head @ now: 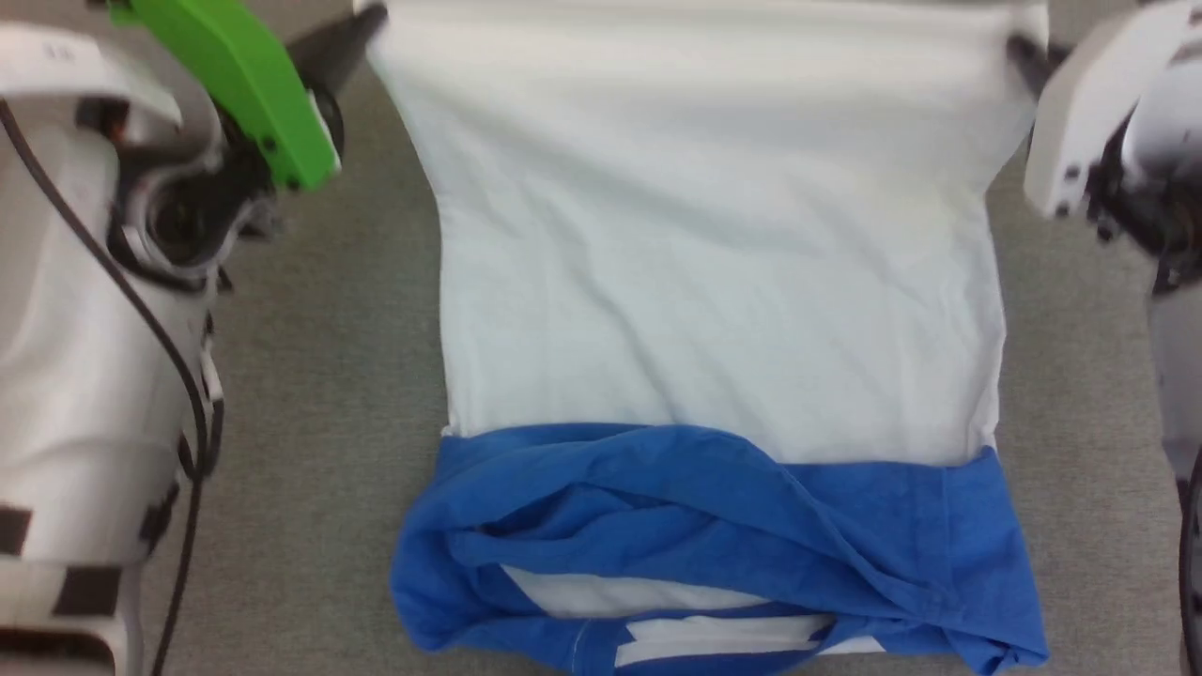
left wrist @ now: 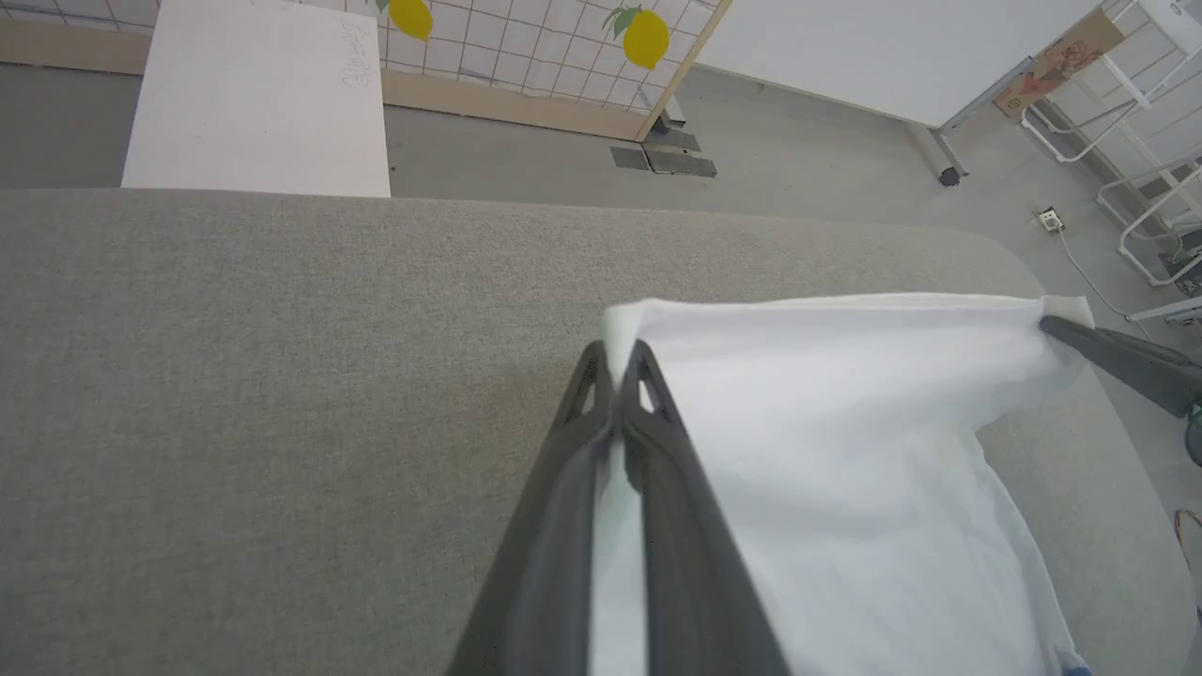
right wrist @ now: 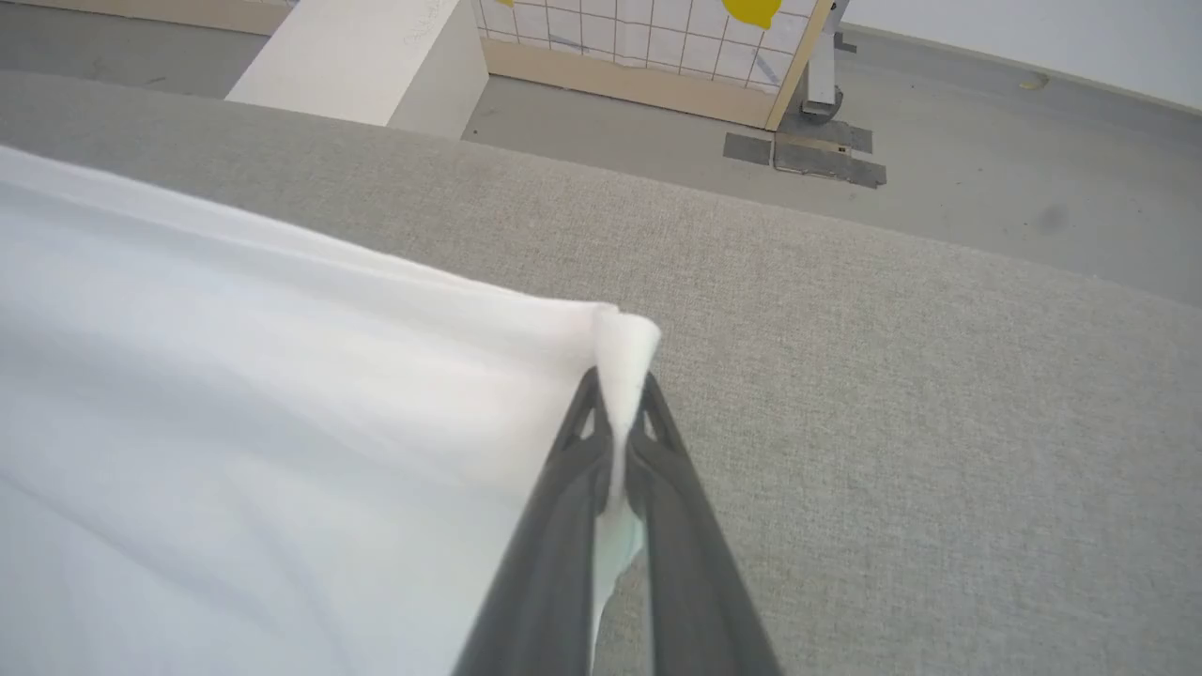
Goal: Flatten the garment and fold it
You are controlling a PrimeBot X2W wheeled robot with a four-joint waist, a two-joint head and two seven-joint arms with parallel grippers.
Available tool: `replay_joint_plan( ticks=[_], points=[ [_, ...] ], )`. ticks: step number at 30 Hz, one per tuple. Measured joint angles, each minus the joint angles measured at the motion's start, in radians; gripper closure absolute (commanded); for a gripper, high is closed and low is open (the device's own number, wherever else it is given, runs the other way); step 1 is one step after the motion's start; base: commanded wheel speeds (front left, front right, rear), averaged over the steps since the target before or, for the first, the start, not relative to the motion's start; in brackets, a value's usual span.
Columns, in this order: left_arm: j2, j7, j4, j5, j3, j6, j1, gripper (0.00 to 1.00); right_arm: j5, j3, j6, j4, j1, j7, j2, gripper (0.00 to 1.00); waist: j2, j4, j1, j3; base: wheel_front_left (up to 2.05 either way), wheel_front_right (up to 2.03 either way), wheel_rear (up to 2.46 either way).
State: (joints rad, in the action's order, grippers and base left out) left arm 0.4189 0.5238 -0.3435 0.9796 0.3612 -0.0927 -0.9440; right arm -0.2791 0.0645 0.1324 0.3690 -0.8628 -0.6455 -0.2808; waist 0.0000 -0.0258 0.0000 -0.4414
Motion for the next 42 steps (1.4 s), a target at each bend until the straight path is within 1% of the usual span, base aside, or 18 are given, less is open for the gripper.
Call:
replay_joint_plan(
  ticks=[6, 7, 8, 9, 16, 19, 23, 28, 36, 42],
  points=[
    [0.011, -0.019, 0.115, 0.033, 0.004, 0.006, 0.211, 1.0, -0.099, 0.005, 0.0, -0.096, 0.206, 0.015, -0.039, 1.0, 0.0, 0.013, 0.0, 0.128, 0.0, 0.0, 0.0],
    [0.018, -0.025, 0.162, 0.046, 0.007, 0.017, 0.291, 1.0, -0.124, -0.002, 0.0, -0.134, 0.281, 0.016, -0.048, 1.0, 0.0, 0.017, 0.0, 0.17, 0.0, 0.0, 0.0],
    [0.019, -0.027, 0.183, 0.052, 0.005, 0.024, 0.324, 1.0, -0.134, -0.007, 0.0, -0.149, 0.311, 0.016, -0.049, 1.0, 0.0, 0.018, 0.0, 0.187, 0.0, 0.0, 0.0],
    [0.022, -0.042, 0.232, 0.061, 0.004, 0.036, 0.406, 1.0, -0.154, -0.02, 0.0, -0.185, 0.382, 0.015, -0.049, 1.0, 0.0, 0.022, -0.0001, 0.226, 0.0, 0.0, 0.0],
    [0.028, -0.118, 0.399, 0.074, -0.017, 0.089, 0.662, 1.0, -0.198, -0.086, 0.0, -0.288, 0.581, 0.008, -0.026, 1.0, 0.0, 0.031, -0.0001, 0.326, 0.0, 0.0, 0.0],
    [0.027, -0.137, 0.444, 0.088, -0.018, 0.113, 0.759, 1.0, -0.205, -0.113, 0.0, -0.322, 0.649, -0.008, -0.013, 1.0, 0.0, 0.033, -0.0001, 0.351, 0.0, 0.0, 0.0],
    [0.017, -0.151, 0.46, 0.115, -0.014, 0.131, 0.859, 1.0, -0.206, -0.139, 0.0, -0.355, 0.74, -0.028, 0.005, 1.0, 0.0, 0.037, -0.0001, 0.362, 0.0, 0.0, 0.0],
    [-0.002, -0.176, 0.437, 0.132, -0.017, 0.139, 0.928, 1.0, -0.199, -0.137, 0.0, -0.354, 0.822, -0.034, 0.033, 1.0, 0.0, 0.031, -0.0001, 0.358, 0.0, 0.0, 0.0],
    [-0.005, -0.169, 0.378, 0.171, -0.013, 0.164, 1.015, 1.0, -0.174, -0.11, 0.0, -0.298, 0.911, -0.031, 0.055, 1.0, 0.0, 0.025, -0.0001, 0.359, 0.0, 0.0, 0.0],
    [-0.003, -0.156, 0.345, 0.173, 0.0, 0.19, 1.053, 1.0, -0.158, -0.105, 0.0, -0.263, 0.934, -0.012, 0.055, 1.0, 0.0, 0.024, -0.0001, 0.367, 0.0, 0.0, 0.0]
  ],
)
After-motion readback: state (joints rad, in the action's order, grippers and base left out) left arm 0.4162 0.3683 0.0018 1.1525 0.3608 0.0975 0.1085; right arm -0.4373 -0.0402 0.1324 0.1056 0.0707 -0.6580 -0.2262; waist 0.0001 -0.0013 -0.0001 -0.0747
